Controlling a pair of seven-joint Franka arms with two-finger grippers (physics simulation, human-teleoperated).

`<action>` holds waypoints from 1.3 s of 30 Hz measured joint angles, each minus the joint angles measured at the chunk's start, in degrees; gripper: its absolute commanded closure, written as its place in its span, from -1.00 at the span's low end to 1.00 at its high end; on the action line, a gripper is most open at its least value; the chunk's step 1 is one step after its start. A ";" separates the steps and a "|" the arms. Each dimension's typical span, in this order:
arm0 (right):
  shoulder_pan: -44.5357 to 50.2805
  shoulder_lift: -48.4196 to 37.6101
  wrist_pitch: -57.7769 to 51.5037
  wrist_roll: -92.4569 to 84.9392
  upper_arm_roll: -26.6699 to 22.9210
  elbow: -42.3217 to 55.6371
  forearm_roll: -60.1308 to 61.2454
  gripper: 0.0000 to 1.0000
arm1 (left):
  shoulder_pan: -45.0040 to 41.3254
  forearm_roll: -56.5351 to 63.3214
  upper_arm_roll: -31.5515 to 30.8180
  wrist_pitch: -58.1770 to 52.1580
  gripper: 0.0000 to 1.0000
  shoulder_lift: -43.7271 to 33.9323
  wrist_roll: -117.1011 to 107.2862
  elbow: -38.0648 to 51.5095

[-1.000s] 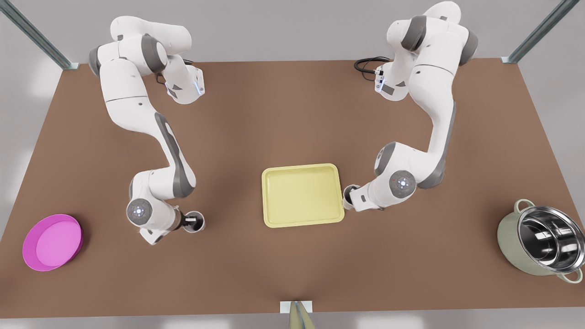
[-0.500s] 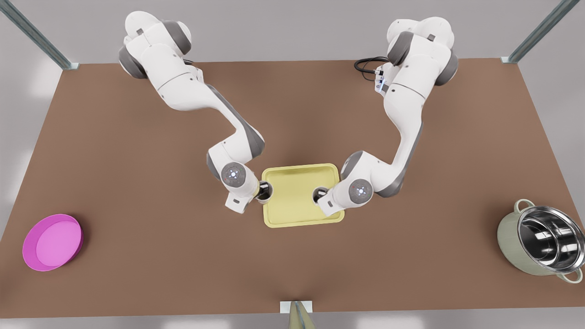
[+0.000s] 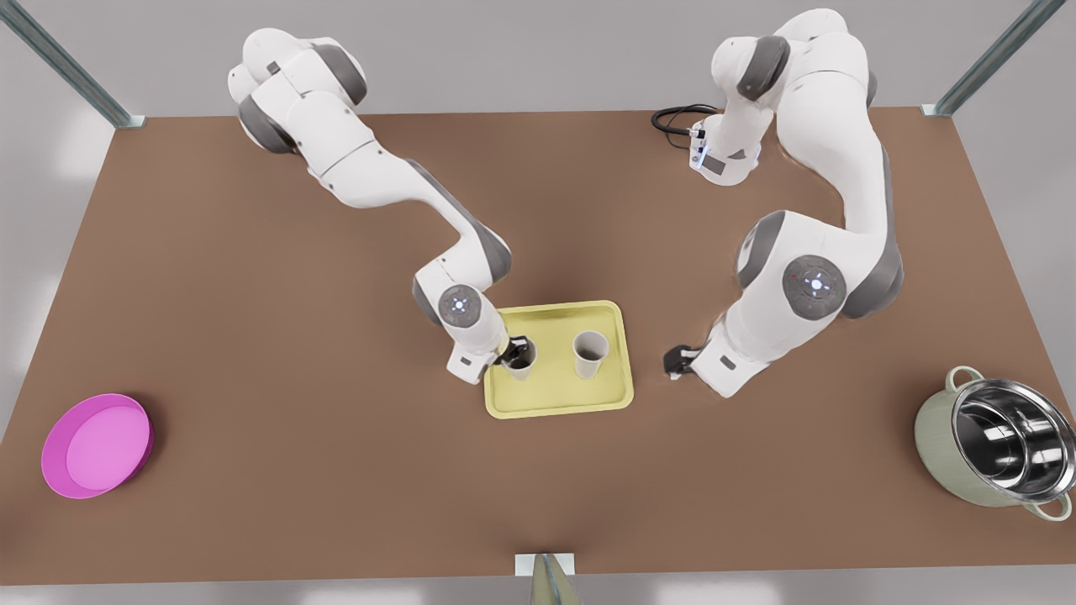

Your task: Use both arms to respectively pick up the white IKEA cups from the middle-left and middle-right positions, then place the white IKEA cups onto the middle-middle tray, ensuring that the cups remain upright and do not tip over

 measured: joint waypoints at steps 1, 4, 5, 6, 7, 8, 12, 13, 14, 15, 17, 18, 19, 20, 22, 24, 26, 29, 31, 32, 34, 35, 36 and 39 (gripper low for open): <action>0.03 0.69 0.68 0.30 0.00 0.02 -0.04 0.46 | 1.35 1.22 1.19 -2.96 -1.00 -5.03 0.40 -4.40; 0.09 1.93 2.52 1.25 0.00 0.11 -0.27 -0.94 | 2.37 3.37 4.56 -5.27 -1.00 -17.44 2.04 -21.18; 0.10 2.04 2.98 1.58 -0.01 0.12 -0.38 -1.00 | 2.36 3.52 5.04 -5.21 -1.00 -19.23 2.53 -24.73; 0.17 2.10 3.38 1.89 -0.01 0.13 -0.48 -1.00 | 2.52 3.06 5.19 -5.53 -1.00 -19.55 3.00 -26.54; 0.21 2.09 3.72 2.21 0.00 0.13 -0.57 -1.00 | 2.99 2.26 5.26 -5.88 -1.00 -19.68 3.46 -27.50; 0.18 2.08 3.99 2.52 0.00 0.13 -0.65 -1.00 | 3.43 1.63 5.30 -6.38 -1.00 -19.74 3.89 -27.96; 0.18 1.30 4.53 3.33 0.05 0.10 -0.45 -1.00 | 5.51 -1.09 5.31 -7.83 -1.00 -18.72 5.40 -28.12; 0.21 0.85 4.45 3.49 0.07 0.05 -0.37 -1.00 | 5.75 -1.70 5.27 -8.07 -1.00 -18.53 5.72 -28.08; 0.27 0.35 4.27 3.63 0.08 -0.04 -0.31 -1.00 | 5.82 -2.25 5.24 -8.30 -1.00 -18.43 6.02 -28.13; 0.33 -0.27 4.02 3.77 0.08 -0.20 -0.24 -1.00 | 5.82 -2.66 5.18 -8.64 -1.00 -18.36 6.30 -28.20; 0.29 -1.85 3.01 4.02 0.08 -0.38 -0.15 -1.00 | 5.91 -3.13 5.13 -9.15 -1.00 -18.03 6.84 -28.23; 0.22 -3.08 2.10 4.14 0.08 -0.45 -0.11 -1.00 | 5.96 -3.32 5.12 -9.36 -1.00 -17.97 7.09 -28.25; 0.06 -5.07 0.62 4.25 0.08 -0.52 -0.07 -1.00 | 5.99 -3.46 5.11 -9.54 -1.00 -17.93 7.32 -28.25; -0.45 -7.81 -1.66 4.34 0.08 -0.55 -0.04 -1.00 | 6.02 -3.53 5.11 -9.67 -1.00 -17.91 7.54 -28.25; -4.47 -14.30 -8.96 4.39 -0.21 0.14 -0.17 -1.00 | 5.99 -3.66 5.11 -9.88 -1.00 -17.90 7.95 -28.36; -11.52 -18.09 -17.55 4.41 -1.40 2.28 -0.84 -1.00 | 5.94 -3.73 5.09 -10.04 -1.00 -17.90 8.31 -28.42; -16.84 -18.67 -24.79 3.57 -2.21 6.52 -4.67 -1.00 | 5.86 -3.78 5.07 -10.16 -1.00 -17.90 8.64 -28.50; -24.65 -25.71 -32.02 0.31 -2.45 4.42 -6.31 -1.00 | 5.85 -3.81 4.99 -10.28 -1.00 -17.90 9.07 -28.54; -26.54 -34.40 -35.05 -1.57 -2.38 -1.67 -6.49 -1.00 | 5.83 -3.82 4.95 -10.36 -1.00 -17.90 9.32 -28.59; -26.75 -37.11 -36.26 -2.46 -2.34 -3.36 -6.50 -1.00 | 5.83 -3.82 4.94 -10.37 -1.00 -17.90 9.44 -28.61; -26.69 -40.53 -38.39 -4.11 -2.33 -5.11 -6.45 -1.00 | 5.84 -3.83 4.94 -10.42 -1.00 -17.90 9.65 -28.62; -26.55 -41.55 -39.48 -4.86 -2.35 -5.32 -6.32 -1.00 | 5.84 -3.83 4.92 -10.45 -1.00 -17.90 9.75 -28.62; -26.22 -41.67 -40.46 -5.58 -2.43 -5.24 -6.20 -1.00 | 5.80 -3.83 4.89 -10.48 -1.00 -17.93 9.84 -28.62; -25.08 -40.67 -42.59 -7.47 -2.92 -4.64 -6.01 -1.00 | 5.69 -3.83 4.48 -10.70 -1.00 -18.04 10.07 -28.62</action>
